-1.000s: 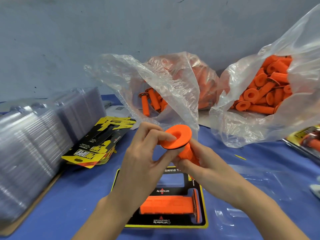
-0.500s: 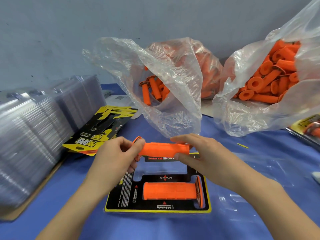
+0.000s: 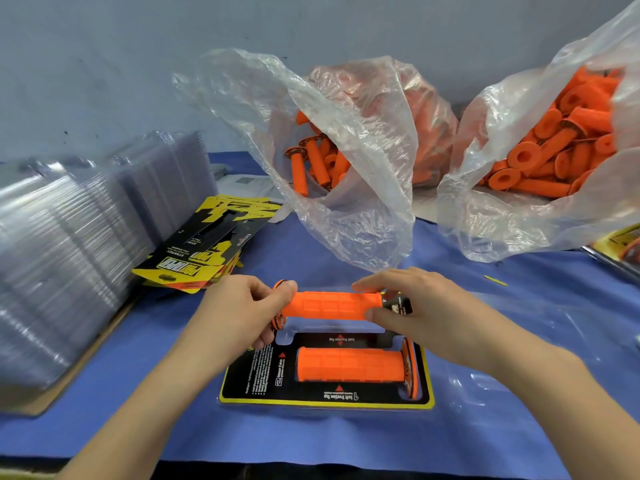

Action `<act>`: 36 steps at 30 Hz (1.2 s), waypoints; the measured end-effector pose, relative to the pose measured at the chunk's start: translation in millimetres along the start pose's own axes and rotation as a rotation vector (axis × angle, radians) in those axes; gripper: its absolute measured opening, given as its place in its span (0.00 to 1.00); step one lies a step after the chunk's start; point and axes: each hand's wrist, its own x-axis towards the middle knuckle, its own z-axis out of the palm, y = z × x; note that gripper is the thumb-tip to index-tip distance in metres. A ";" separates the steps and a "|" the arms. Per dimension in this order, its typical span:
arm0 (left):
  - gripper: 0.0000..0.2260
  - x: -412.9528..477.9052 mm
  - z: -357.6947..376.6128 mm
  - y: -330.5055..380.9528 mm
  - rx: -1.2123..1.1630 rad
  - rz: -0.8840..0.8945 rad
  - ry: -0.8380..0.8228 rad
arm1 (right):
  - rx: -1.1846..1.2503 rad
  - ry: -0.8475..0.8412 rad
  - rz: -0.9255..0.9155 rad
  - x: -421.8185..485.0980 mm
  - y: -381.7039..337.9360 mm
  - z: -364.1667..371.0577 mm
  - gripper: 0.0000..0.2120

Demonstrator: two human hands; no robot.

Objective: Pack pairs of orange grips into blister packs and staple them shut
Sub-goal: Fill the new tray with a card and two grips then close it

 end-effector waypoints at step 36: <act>0.19 -5.2 -24.0 -42.4 0.048 -0.206 -0.014 | 1.164 0.304 0.654 -132.1 -60.2 11.0 0.13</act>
